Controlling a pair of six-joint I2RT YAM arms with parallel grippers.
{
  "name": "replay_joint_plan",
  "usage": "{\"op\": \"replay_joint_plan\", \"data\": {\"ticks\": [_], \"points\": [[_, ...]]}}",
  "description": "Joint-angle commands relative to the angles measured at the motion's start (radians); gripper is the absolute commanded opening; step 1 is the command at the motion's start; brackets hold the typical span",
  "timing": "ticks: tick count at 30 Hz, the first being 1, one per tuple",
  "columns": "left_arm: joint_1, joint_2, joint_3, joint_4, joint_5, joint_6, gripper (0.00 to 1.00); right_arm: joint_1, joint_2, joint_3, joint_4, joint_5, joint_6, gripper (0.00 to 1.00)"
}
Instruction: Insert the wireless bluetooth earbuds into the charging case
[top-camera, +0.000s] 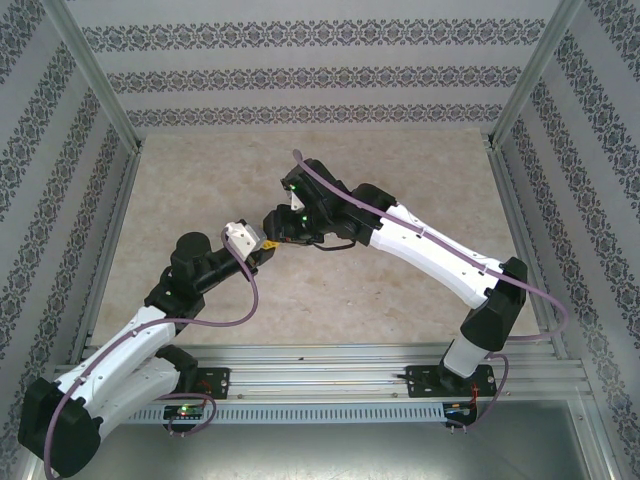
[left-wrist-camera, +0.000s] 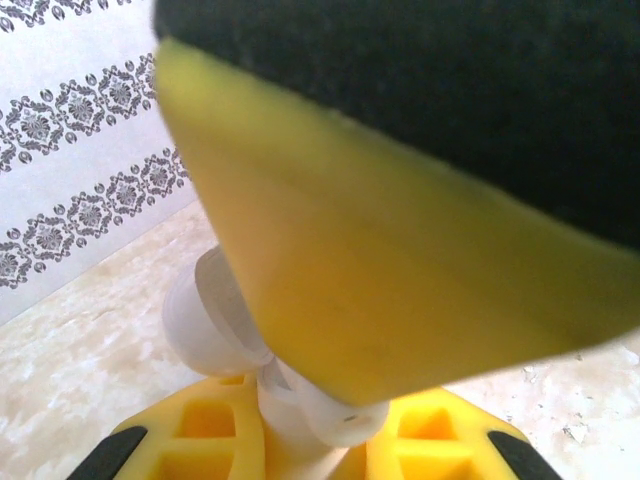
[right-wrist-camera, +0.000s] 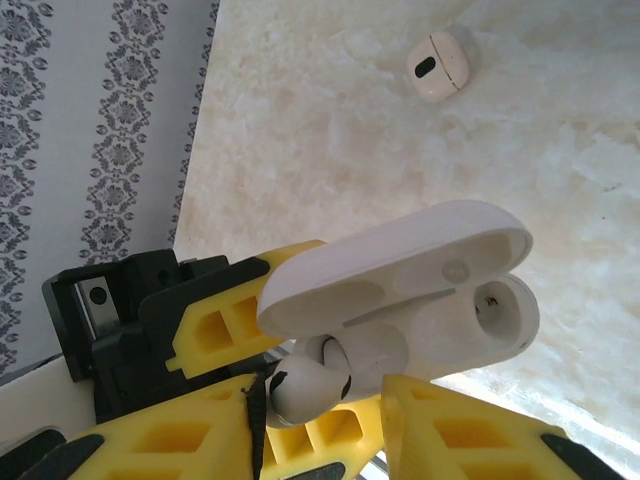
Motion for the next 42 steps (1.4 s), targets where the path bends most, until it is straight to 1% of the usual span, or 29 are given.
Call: {"op": "replay_joint_plan", "data": {"ticks": [1, 8, 11, 23, 32, 42], "points": [[-0.018, -0.031, -0.002, 0.015, -0.004, 0.016, 0.00, 0.010, 0.012, 0.034, -0.055, 0.001, -0.035, 0.36], [-0.019, -0.044, -0.002, 0.015, 0.011, 0.010, 0.00, 0.009, 0.024, 0.069, -0.087, -0.005, -0.076, 0.30], [-0.021, -0.051, -0.002, 0.016, 0.025, 0.004, 0.00, 0.009, 0.030, 0.088, -0.110, -0.006, -0.097, 0.29], [-0.020, -0.061, -0.006, 0.019, 0.037, -0.014, 0.00, 0.013, 0.066, 0.173, -0.225, 0.012, -0.187, 0.31], [-0.020, -0.077, -0.013, 0.024, 0.053, -0.028, 0.00, 0.020, 0.094, 0.240, -0.311, 0.082, -0.250, 0.32], [-0.020, -0.092, -0.019, 0.030, 0.063, -0.041, 0.00, 0.020, 0.109, 0.270, -0.344, 0.116, -0.280, 0.32]]}}
